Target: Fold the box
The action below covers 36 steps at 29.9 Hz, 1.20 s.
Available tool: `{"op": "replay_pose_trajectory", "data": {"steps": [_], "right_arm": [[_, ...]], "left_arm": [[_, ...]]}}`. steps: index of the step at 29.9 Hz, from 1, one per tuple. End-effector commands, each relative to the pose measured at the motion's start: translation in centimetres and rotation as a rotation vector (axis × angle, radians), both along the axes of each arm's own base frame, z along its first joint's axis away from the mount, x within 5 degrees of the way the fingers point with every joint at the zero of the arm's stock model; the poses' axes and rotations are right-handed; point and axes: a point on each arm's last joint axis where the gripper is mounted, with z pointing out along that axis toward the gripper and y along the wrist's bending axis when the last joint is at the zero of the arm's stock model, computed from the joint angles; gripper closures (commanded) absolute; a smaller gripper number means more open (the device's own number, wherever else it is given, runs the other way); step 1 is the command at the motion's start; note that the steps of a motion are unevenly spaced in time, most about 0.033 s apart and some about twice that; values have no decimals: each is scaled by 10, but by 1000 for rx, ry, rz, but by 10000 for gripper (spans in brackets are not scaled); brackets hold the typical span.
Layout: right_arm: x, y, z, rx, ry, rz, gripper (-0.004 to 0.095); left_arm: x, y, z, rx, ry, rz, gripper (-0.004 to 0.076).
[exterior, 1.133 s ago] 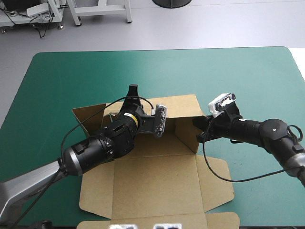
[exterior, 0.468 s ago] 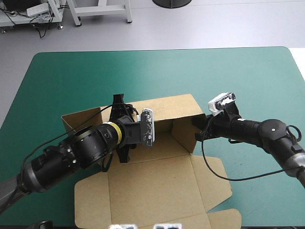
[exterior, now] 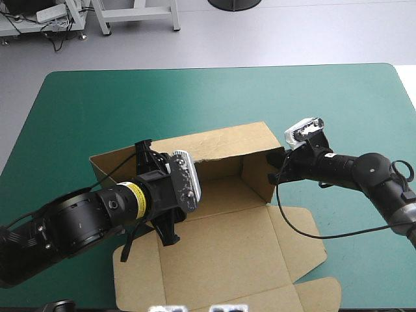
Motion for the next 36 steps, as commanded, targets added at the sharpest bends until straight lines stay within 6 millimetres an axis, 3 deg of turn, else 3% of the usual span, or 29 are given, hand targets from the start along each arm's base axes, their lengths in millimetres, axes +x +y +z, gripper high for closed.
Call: {"op": "replay_pose_trajectory", "data": {"steps": [1, 9, 15, 21, 25, 30, 36], "right_arm": [[1, -2, 24, 3, -47, -27, 923], [-1, -9, 39, -142, 14, -27, 925], [-5, -15, 56, -269, 50, -4, 925], [3, -22, 73, -372, 97, -38, 925], [23, -20, 70, -442, 256, 20, 925], [68, -11, 67, -424, 328, 12, 925], [128, 4, 36, -359, 403, 17, 925]], "left_arm": [[-2, 15, 36, -127, -55, 83, 231], [11, 59, 85, -228, -187, 442, 248], [25, 103, 95, -279, -225, 710, 305], [36, 130, 91, -291, -191, 885, 305], [43, 133, 82, -287, -96, 884, 304], [51, 128, 70, -338, -20, 840, 304], [56, 128, 60, -291, -29, 852, 304]]}}
